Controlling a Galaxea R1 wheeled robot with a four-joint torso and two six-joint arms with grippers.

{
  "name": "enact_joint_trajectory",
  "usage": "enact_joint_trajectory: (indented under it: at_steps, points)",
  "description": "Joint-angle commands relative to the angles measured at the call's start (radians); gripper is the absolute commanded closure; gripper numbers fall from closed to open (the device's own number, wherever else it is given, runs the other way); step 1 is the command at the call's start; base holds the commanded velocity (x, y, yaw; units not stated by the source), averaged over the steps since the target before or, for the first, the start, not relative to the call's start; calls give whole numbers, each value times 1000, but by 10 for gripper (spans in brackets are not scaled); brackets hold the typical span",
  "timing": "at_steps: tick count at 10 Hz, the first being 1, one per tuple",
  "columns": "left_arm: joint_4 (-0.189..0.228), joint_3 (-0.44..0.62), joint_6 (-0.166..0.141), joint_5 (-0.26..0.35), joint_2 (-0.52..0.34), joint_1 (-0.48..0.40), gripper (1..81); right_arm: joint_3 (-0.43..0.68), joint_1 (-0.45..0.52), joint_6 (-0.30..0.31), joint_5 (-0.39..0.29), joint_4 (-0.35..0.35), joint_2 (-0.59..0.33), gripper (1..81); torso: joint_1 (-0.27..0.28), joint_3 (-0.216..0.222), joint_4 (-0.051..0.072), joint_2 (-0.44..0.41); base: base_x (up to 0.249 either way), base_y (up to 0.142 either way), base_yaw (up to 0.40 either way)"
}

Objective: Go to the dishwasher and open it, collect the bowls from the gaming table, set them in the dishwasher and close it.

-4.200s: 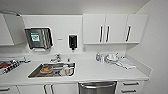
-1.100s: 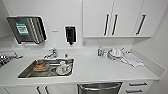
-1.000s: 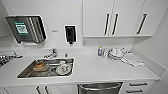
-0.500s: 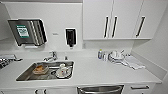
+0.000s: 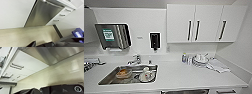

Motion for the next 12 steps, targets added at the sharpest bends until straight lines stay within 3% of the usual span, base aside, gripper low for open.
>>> enact_joint_trajectory:
  at_steps: [1,3,6,7,9,10,12]
  points:
    - [111,124,4,21,-143,-62,10,68,84,8,-34,5,-77,10,61,0,0,-95,0,0,0]
    - [114,159,7,21,-171,-62,10,106,106,20,-34,4,-107,10,107,-96,0,-168,0,0,0]
    - [133,161,-2,21,-178,-94,10,163,135,20,-34,4,-135,10,163,-162,0,-258,0,0,0]
    - [119,147,-14,24,-186,-144,10,171,142,20,-37,2,-137,10,186,-104,0,-294,0,0,0]
    - [102,155,-63,106,-217,-264,10,174,150,20,-40,4,-137,10,222,-132,0,-349,0,0,0]
    - [102,162,-112,161,-237,-318,10,169,153,20,-40,5,-137,10,243,-140,0,-383,0,0,0]
    - [105,225,-123,223,-264,-378,10,171,167,22,-40,13,-137,10,288,-142,0,-454,0,0,0]
